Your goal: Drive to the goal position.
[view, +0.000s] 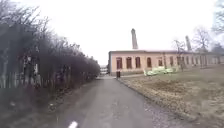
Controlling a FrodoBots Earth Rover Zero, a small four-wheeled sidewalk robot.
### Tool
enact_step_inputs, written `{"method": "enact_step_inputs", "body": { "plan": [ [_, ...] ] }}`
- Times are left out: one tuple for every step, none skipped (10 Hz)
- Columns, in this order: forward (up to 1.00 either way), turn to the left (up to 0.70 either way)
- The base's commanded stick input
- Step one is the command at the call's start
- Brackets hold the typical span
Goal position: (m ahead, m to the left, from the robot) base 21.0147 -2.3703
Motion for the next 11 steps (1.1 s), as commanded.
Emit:
{"method": "enact_step_inputs", "body": {
  "plan": [
    [1.00,0.03],
    [1.00,0.03],
    [1.00,0.03],
    [1.00,0.03],
    [1.00,0.03],
    [1.00,0.03],
    [1.00,0.03],
    [1.00,0.03],
    [1.00,0.03],
    [1.00,0.03],
    [1.00,0.03]
  ]
}}
